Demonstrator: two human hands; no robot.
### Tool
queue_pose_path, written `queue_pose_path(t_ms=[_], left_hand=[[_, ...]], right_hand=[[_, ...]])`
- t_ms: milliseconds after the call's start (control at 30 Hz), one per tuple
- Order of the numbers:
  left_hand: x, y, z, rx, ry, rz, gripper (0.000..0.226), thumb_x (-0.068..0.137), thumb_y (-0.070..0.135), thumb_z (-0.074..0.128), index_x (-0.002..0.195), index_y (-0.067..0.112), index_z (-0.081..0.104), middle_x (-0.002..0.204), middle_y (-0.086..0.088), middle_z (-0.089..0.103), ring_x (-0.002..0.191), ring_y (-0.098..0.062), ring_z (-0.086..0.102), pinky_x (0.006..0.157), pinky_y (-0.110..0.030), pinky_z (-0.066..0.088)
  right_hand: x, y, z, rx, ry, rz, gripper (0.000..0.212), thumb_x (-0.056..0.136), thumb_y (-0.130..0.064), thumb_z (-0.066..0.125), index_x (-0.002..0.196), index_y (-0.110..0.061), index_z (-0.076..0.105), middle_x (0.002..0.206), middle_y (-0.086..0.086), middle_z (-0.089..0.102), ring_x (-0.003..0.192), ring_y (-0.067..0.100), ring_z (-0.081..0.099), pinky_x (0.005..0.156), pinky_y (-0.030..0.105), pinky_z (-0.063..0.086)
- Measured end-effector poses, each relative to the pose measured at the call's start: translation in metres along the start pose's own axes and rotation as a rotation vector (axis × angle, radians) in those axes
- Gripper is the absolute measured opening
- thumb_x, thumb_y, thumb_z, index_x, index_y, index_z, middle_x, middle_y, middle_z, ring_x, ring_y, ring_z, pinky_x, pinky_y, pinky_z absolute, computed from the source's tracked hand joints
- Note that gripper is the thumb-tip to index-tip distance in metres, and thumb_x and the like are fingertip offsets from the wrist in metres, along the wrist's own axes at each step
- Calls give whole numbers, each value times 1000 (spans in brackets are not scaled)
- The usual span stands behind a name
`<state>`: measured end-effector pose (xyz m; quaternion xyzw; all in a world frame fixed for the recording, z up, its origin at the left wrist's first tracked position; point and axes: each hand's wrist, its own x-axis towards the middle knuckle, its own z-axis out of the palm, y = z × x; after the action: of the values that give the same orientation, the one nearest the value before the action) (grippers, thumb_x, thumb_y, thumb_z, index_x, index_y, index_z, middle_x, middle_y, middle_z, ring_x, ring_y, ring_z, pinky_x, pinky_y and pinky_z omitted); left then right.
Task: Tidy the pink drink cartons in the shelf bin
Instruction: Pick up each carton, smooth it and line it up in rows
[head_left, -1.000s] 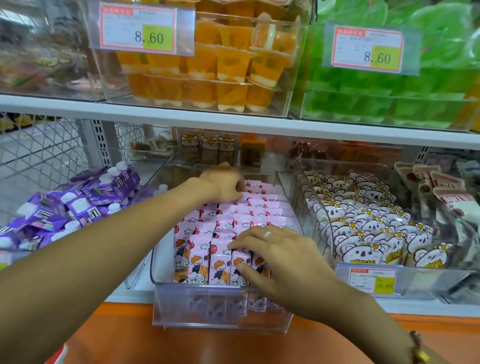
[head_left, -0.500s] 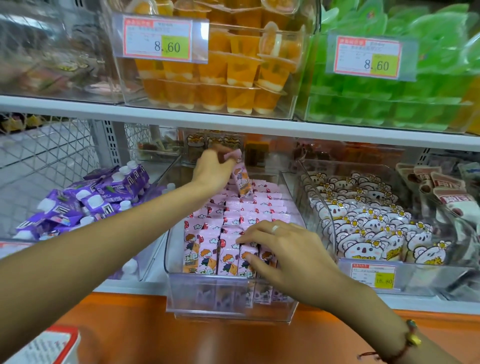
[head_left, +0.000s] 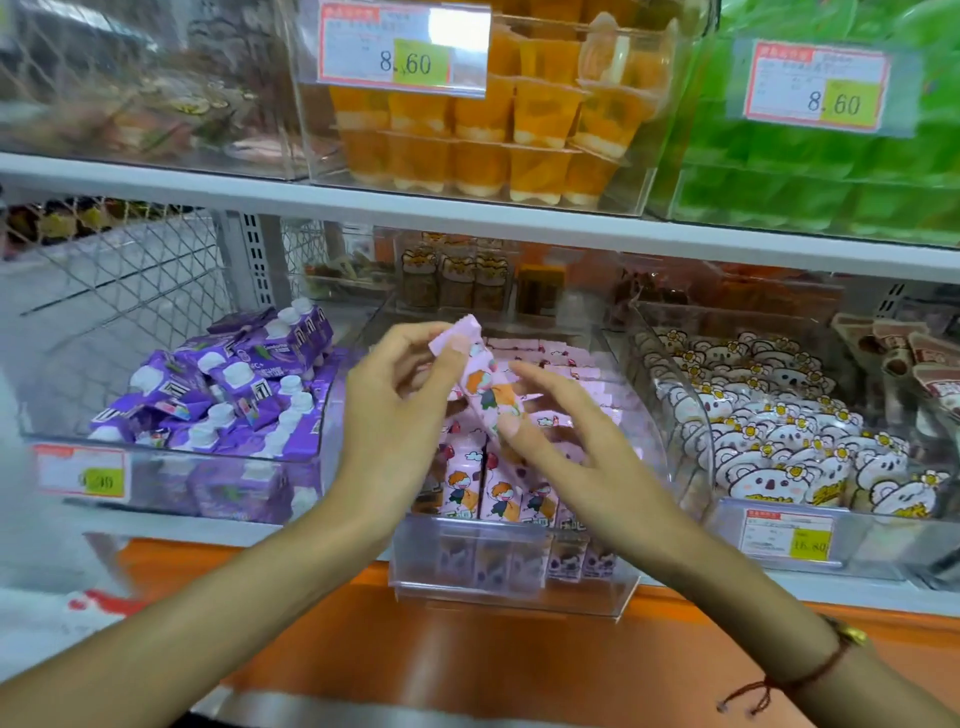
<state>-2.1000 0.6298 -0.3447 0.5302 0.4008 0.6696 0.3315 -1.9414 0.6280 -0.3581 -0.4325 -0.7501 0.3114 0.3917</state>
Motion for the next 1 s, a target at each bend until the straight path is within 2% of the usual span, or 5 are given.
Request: queue_pose_path(t_ms=[133,267,433,800,1000], left_hand=[[-3,-4,0,-33,-105,-39,24,94,19,56,117,25,62,110,8,70,103,0,64,90,-22,52],[-6,-4,-4,102,-182,82,35,93,9,58,122,30,56,121,16,62,111,7,57,83,-7,45],[-9,-11,-5,316,-261,10,44,77,12,75,110,36,59,109,17,60,96,-2,59,78,-19,52],[-4,-19,-5,422,-294,108,35,86,29,68,114,43,52,105,30,62,99,10,57,82,-15,48],[-8,-21,-3,489,-360,185,27,91,31,56,118,38,54,119,23,59,112,2,55,93,-33,50]], right_hand=[[7,-5,8,65,35,21,24,93,-33,56,117,-35,57,109,-16,61,93,-6,59,76,7,45],[14,-6,7,450,130,219,8,91,-27,61,98,-31,59,77,-22,70,74,-10,65,66,7,49],[14,-6,6,571,183,278,42,88,-26,64,126,-10,52,95,0,75,89,14,70,97,35,50],[11,-7,-5,677,175,251,22,97,-20,51,116,-18,63,111,-5,72,108,10,64,99,31,47],[10,-7,-7,697,241,231,28,92,-16,60,118,-6,59,95,3,73,86,8,69,88,29,56]])
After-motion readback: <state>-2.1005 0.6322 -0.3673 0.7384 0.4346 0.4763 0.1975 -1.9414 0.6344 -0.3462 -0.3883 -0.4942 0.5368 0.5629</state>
